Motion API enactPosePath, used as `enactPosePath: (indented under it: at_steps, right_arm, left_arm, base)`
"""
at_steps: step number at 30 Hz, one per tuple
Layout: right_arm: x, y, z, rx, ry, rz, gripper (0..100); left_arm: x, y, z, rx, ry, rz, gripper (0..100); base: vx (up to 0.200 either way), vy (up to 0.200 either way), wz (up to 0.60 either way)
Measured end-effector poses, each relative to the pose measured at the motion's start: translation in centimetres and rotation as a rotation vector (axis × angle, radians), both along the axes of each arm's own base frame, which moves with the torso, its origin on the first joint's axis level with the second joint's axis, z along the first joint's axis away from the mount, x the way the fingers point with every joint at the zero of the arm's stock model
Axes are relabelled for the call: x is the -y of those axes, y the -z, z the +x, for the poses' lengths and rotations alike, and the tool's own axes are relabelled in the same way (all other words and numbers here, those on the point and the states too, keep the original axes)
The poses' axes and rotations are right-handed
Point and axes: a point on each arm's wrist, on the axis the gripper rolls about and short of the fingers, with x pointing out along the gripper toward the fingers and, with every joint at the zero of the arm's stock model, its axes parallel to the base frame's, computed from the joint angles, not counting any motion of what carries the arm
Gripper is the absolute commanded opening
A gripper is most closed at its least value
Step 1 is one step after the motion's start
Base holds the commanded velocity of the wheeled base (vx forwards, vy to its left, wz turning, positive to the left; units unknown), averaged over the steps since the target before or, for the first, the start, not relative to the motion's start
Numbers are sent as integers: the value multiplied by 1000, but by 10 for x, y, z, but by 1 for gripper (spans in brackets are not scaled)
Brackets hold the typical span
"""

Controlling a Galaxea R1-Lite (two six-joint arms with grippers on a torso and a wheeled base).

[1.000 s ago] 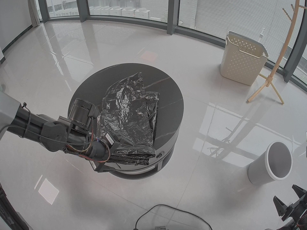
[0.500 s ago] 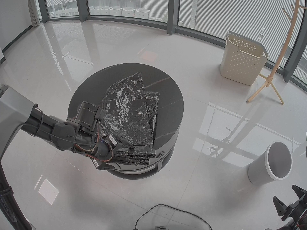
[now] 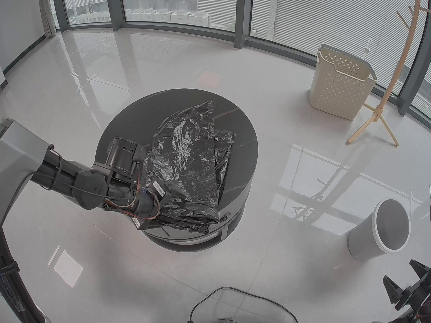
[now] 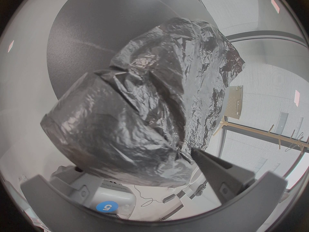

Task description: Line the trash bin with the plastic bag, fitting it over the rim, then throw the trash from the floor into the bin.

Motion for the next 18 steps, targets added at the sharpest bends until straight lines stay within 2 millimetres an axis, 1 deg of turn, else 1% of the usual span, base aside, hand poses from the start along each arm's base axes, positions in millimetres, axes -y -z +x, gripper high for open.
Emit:
enactPosePath:
  at_steps: [13, 18]
  right_arm:
    - [0, 0, 0, 2, 0, 0, 100]
    - [0, 0, 0, 3, 0, 0, 100]
  left_arm:
    - [0, 2, -1, -7, 4, 0, 0]
    - [-2, -9, -6, 17, 7, -13, 0]
  base:
    - [0, 0, 0]
    - [0, 0, 0]
